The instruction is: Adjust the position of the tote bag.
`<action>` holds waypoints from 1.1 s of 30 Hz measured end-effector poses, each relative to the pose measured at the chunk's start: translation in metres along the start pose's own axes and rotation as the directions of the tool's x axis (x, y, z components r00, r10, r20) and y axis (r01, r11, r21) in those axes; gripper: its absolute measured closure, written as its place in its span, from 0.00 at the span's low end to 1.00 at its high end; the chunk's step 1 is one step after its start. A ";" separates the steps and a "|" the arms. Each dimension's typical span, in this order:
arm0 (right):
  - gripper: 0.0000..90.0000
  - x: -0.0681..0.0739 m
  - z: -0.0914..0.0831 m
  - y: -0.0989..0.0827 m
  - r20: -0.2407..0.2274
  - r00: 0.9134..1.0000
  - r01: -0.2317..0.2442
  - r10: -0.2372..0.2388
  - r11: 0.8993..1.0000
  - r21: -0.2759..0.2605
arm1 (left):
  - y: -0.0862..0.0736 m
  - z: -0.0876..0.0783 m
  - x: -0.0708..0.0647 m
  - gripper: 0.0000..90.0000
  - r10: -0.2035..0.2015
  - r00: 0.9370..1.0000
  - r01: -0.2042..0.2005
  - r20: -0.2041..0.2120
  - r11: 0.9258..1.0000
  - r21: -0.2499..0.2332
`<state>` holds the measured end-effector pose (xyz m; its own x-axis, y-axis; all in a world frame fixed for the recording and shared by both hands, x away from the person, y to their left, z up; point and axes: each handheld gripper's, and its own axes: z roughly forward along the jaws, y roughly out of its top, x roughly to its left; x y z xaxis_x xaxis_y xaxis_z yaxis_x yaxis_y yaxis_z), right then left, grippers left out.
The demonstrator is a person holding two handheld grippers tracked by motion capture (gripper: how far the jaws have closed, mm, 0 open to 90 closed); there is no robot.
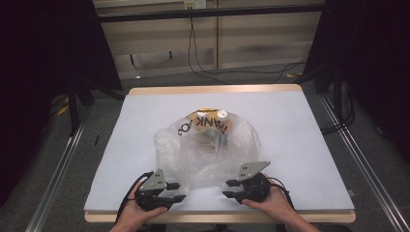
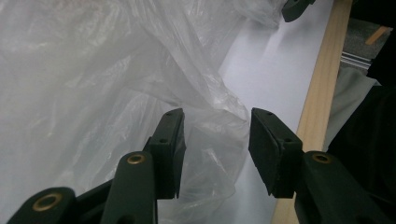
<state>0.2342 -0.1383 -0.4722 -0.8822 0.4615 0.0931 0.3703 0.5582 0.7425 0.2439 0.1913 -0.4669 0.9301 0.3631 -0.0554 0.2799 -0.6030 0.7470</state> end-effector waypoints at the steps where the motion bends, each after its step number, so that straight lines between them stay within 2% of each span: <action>1: 0.68 -0.001 0.002 -0.001 0.002 1.000 -0.006 0.006 1.000 0.012 | 0.000 0.001 0.001 0.62 -0.001 1.000 0.001 0.003 1.000 0.001; 11: 0.70 -0.003 0.007 -0.003 0.010 1.000 0.012 -0.012 0.999 0.041 | -0.002 0.008 -0.001 0.63 0.013 1.000 -0.013 0.000 0.999 0.044; 13: 0.71 -0.002 0.007 -0.003 0.018 1.000 0.015 -0.015 0.999 0.044 | -0.002 0.009 -0.003 0.69 0.044 0.999 -0.043 -0.010 0.996 0.074; 14: 0.73 -0.001 0.007 -0.003 0.024 1.000 0.018 -0.020 0.999 0.048 | -0.002 0.010 -0.003 0.71 0.052 0.999 -0.052 -0.002 0.995 0.084; 17: 0.79 -0.001 0.007 -0.003 0.046 0.999 0.018 -0.020 0.999 0.045 | -0.002 0.011 -0.003 0.80 0.043 0.999 -0.043 0.012 0.997 0.066; 20: 0.87 -0.002 0.007 -0.004 0.059 0.998 0.006 -0.008 0.999 0.042 | -0.002 0.010 -0.003 0.91 0.043 0.999 -0.045 0.029 0.997 0.068; 21: 0.87 -0.002 0.007 -0.004 0.059 0.998 0.006 -0.008 0.999 0.042 | -0.002 0.010 -0.003 0.91 0.046 0.998 -0.048 0.038 0.996 0.074; 23: 0.96 -0.005 0.006 -0.004 0.053 0.999 -0.006 0.004 0.999 0.041 | -0.001 0.009 -0.003 0.98 0.042 0.998 -0.046 0.056 0.995 0.087; 24: 0.96 -0.005 0.006 -0.004 0.053 0.999 -0.006 0.004 0.999 0.041 | -0.001 0.009 -0.003 0.98 0.042 0.998 -0.046 0.056 0.995 0.087; 26: 0.98 -0.006 0.006 -0.004 0.017 1.000 -0.017 0.016 0.999 0.040 | -0.001 0.007 -0.002 0.98 0.032 0.997 -0.037 0.068 0.997 0.072; 29: 0.99 -0.006 0.004 -0.003 0.010 1.000 -0.018 0.017 1.000 0.025 | -0.001 0.005 -0.002 0.99 0.031 0.996 -0.035 0.083 0.998 0.044; 31: 0.99 -0.006 0.001 -0.002 0.006 1.000 -0.012 0.012 1.000 0.011 | 0.000 0.003 -0.002 0.99 0.034 0.996 -0.039 0.083 0.998 0.057; 32: 0.99 -0.006 0.000 -0.002 -0.007 1.000 -0.013 0.014 1.000 0.006 | -0.001 0.003 -0.002 0.99 0.026 0.995 -0.029 0.098 0.999 0.027; 33: 0.99 -0.006 -0.001 -0.002 -0.006 1.000 -0.017 0.017 1.000 0.003 | -0.001 0.003 -0.002 0.99 0.026 0.995 -0.029 0.098 0.999 0.027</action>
<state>0.2383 -0.1429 -0.4733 -0.8774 0.4670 0.1100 0.3865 0.5523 0.7386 0.2427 0.1889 -0.4692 0.9558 0.2763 -0.1006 0.2595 -0.6319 0.7303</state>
